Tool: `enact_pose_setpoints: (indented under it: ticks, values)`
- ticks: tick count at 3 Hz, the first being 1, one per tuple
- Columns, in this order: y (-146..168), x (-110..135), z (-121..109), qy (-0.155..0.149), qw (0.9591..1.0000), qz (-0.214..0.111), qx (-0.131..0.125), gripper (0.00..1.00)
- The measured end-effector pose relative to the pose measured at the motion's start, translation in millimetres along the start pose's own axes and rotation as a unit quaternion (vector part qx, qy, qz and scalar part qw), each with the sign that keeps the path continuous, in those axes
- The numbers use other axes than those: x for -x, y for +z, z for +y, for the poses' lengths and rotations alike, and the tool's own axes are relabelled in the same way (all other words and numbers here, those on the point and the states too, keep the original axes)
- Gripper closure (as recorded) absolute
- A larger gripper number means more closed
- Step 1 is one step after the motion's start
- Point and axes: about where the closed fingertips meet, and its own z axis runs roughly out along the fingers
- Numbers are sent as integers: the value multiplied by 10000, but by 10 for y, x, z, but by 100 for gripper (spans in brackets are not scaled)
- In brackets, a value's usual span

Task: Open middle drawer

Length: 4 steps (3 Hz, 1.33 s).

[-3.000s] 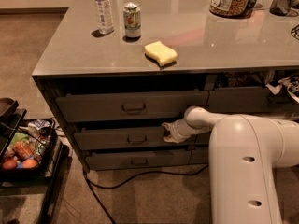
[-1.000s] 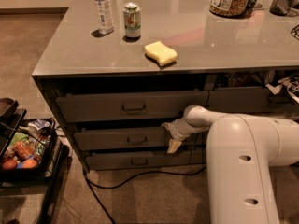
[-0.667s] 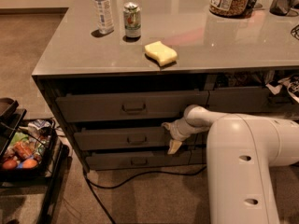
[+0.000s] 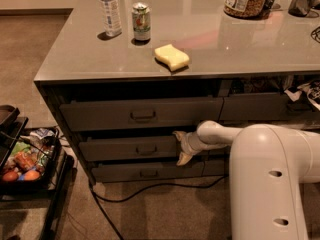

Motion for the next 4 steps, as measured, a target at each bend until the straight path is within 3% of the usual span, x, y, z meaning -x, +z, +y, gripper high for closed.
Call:
enact_pose_setpoints:
  ticks: [1, 2, 3, 4]
  values:
    - [-15, -5, -25, 0, 10000, 0, 0, 33]
    - [-35, -7, -50, 0, 10000, 0, 0, 28]
    - [-65, 4, -68, 0, 10000, 0, 0, 43]
    - [-78, 33, -18, 28, 10000, -16, -30, 65]
